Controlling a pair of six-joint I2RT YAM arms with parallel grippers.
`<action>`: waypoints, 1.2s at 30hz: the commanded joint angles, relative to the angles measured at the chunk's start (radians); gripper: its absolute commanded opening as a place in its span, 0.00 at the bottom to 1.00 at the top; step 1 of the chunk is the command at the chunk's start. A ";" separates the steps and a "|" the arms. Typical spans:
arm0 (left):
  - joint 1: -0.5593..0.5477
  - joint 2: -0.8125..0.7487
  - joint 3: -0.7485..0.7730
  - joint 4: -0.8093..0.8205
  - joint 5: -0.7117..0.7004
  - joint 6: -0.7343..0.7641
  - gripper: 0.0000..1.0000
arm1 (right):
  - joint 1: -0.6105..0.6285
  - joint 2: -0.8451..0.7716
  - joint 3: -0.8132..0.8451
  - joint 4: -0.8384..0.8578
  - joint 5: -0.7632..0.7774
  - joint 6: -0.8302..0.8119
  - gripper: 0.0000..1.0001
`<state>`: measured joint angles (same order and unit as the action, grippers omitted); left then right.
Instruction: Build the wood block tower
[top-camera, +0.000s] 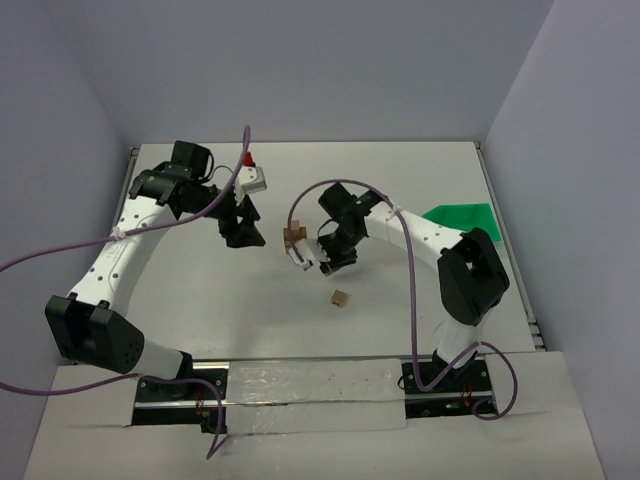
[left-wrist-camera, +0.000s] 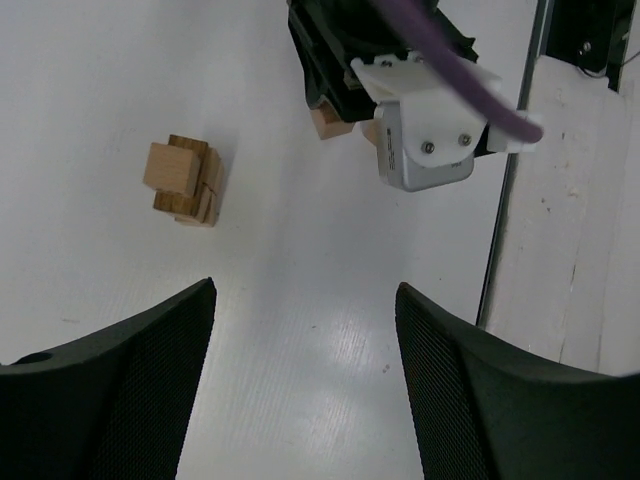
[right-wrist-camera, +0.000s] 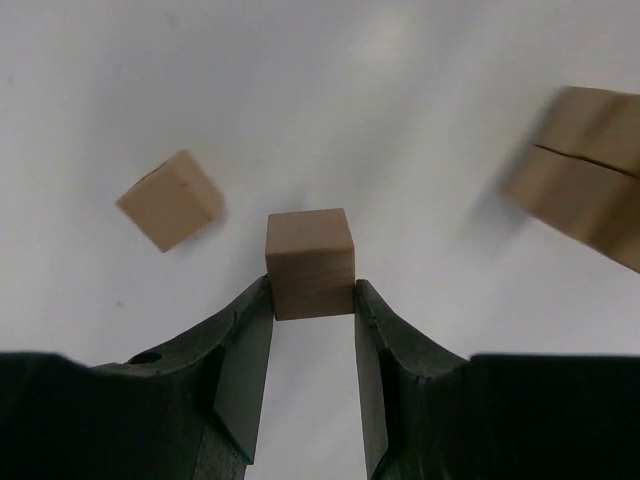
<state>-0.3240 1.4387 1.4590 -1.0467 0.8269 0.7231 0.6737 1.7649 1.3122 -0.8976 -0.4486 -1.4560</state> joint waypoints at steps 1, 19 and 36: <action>0.103 -0.024 0.021 0.022 0.132 -0.049 0.87 | -0.013 -0.005 0.182 -0.058 -0.046 0.257 0.19; 0.293 -0.081 -0.065 0.150 0.216 -0.184 0.99 | -0.020 0.265 0.732 -0.184 0.110 0.652 0.14; 0.322 -0.110 -0.103 0.251 0.248 -0.283 0.99 | 0.012 0.367 0.846 -0.208 0.172 0.680 0.14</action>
<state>-0.0142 1.3707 1.3696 -0.8822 1.0230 0.4935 0.6678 2.1349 2.1265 -1.0977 -0.2847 -0.7971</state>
